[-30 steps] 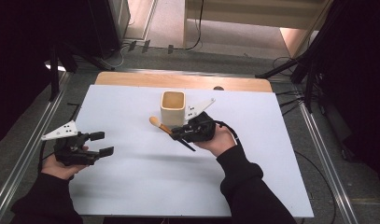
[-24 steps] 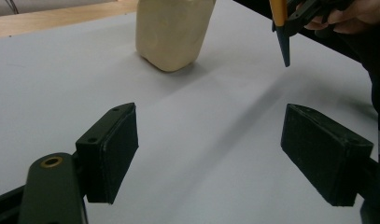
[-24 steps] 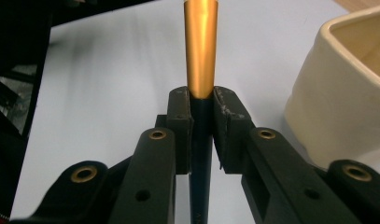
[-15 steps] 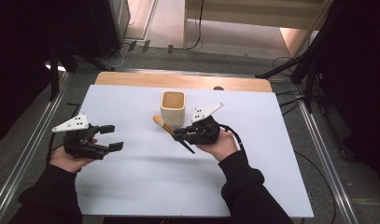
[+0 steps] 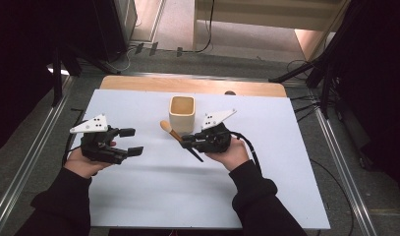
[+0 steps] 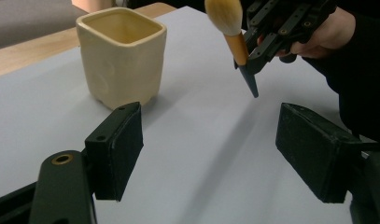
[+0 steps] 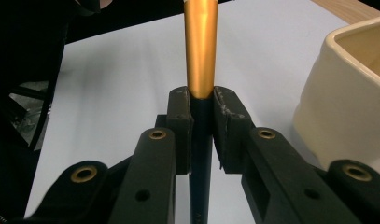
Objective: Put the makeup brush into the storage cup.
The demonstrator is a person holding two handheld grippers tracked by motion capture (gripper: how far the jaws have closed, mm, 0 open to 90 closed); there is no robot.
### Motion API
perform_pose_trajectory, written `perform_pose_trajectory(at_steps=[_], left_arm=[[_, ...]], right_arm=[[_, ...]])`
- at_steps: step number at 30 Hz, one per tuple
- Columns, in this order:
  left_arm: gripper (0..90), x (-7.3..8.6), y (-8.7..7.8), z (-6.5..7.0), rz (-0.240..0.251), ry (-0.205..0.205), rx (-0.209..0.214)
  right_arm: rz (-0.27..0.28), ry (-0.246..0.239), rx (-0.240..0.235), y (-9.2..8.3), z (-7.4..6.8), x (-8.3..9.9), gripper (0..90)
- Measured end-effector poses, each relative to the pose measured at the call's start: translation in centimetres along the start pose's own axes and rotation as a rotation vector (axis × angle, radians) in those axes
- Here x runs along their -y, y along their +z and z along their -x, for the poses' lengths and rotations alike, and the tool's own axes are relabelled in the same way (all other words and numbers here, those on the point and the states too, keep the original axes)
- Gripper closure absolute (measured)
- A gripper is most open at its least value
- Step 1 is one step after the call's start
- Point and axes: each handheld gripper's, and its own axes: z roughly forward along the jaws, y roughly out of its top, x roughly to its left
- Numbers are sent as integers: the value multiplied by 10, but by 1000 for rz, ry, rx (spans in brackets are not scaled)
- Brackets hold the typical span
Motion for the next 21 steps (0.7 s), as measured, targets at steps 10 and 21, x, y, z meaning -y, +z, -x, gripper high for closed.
perform_pose_trajectory(at_steps=[10, 21], left_arm=[[281, -6, 15, 6, -4, 10, 48], [350, -10, 32, 11, -3, 17, 82]], right_arm=[[6, -4, -15, 6, -3, 0, 789], [19, -3, -45, 16, -6, 0, 789]])
